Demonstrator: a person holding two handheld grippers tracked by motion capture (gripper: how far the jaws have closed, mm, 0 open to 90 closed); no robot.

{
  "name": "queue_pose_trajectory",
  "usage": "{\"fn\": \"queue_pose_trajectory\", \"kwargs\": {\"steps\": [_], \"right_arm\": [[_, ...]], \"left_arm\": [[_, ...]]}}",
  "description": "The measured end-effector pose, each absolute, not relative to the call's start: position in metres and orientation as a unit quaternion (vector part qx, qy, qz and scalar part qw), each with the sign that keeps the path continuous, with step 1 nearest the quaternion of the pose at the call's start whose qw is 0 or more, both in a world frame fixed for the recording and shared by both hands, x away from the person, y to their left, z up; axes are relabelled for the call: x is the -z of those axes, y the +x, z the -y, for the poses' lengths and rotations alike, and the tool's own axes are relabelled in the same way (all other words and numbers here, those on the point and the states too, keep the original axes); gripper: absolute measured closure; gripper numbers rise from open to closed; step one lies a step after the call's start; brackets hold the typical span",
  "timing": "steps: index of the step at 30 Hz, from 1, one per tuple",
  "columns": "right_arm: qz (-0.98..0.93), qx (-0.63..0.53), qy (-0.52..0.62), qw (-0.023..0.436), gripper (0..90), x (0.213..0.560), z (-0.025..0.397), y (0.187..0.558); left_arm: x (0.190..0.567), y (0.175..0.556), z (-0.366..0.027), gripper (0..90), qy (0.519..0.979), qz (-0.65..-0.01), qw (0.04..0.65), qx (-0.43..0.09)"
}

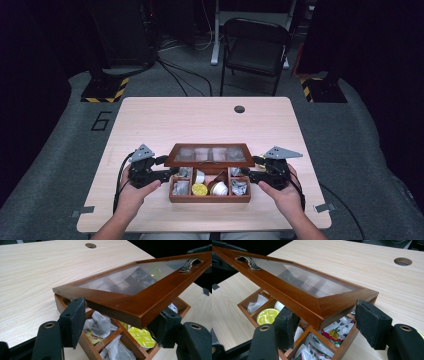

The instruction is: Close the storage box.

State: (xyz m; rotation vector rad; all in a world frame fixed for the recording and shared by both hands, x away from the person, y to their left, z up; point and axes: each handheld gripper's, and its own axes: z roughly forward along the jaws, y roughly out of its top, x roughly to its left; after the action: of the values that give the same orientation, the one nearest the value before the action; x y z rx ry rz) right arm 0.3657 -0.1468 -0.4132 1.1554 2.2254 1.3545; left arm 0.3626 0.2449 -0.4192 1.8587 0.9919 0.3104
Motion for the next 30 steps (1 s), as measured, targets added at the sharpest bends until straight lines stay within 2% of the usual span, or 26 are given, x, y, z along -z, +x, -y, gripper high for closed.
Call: {"fn": "queue_pose_trajectory", "kwargs": {"steps": [30], "right_arm": [[-0.791, -0.445, 0.397, 0.137, 39.4, 0.448, 0.148, 0.338]], "left_arm": [[0.454, 0.33, -0.245, 36.9, 0.77, -0.414, 0.474, -0.11]]}}
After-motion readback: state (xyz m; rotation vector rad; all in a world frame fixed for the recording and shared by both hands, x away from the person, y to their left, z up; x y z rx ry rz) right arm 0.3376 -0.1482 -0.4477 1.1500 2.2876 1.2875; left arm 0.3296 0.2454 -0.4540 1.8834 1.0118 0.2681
